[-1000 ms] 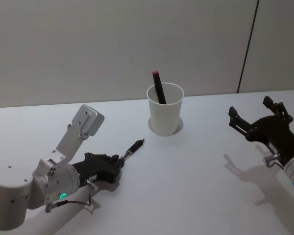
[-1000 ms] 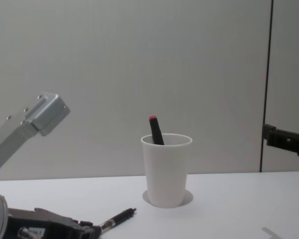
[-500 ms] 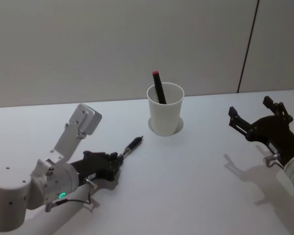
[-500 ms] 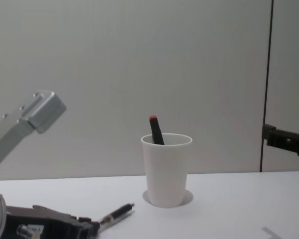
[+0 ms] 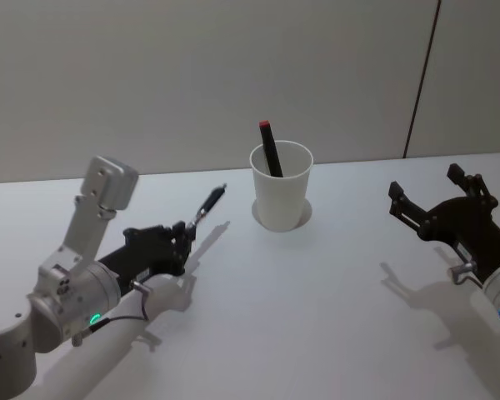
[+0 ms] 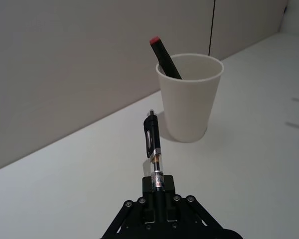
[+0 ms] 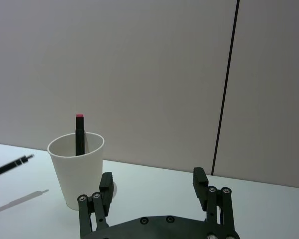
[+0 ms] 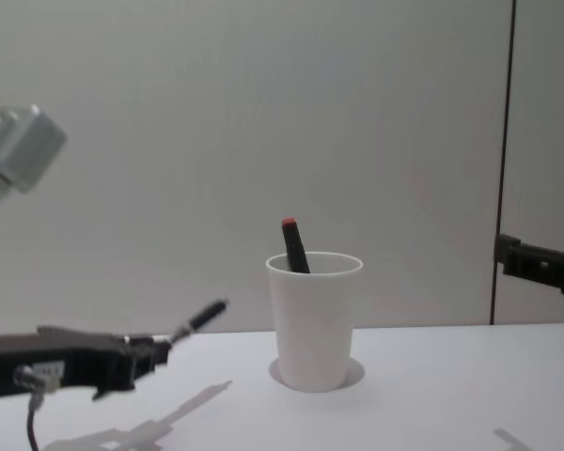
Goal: Place the pen into the pen holder.
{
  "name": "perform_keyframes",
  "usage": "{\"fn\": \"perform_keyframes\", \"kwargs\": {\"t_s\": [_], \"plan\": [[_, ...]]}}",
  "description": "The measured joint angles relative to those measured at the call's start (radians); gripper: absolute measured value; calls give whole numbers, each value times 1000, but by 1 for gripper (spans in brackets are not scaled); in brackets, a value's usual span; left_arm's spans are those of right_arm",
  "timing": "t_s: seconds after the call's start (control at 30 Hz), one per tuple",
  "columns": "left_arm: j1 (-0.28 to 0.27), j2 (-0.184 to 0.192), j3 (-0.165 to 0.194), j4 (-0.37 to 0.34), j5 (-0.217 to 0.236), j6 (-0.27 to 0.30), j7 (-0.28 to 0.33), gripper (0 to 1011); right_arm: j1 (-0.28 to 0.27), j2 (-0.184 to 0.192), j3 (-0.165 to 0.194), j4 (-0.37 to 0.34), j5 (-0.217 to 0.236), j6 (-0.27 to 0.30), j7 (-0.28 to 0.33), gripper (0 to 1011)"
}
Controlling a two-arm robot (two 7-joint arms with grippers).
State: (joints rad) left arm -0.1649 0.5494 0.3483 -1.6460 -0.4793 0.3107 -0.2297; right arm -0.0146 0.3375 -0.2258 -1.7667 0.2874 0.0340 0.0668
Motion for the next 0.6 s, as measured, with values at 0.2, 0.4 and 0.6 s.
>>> {"fn": "perform_keyframes", "kwargs": {"t_s": [0.2, 0.4, 0.6], "plan": [[24, 15, -17, -28, -40, -95, 33, 129, 0, 0, 0, 0, 0, 0, 0, 1001], [43, 35, -34, -55, -78, -178, 30, 129, 0, 0, 0, 0, 0, 0, 0, 1001], [55, 50, -47, -77, -111, -237, -14, 129, 0, 0, 0, 0, 0, 0, 0, 1001]]}}
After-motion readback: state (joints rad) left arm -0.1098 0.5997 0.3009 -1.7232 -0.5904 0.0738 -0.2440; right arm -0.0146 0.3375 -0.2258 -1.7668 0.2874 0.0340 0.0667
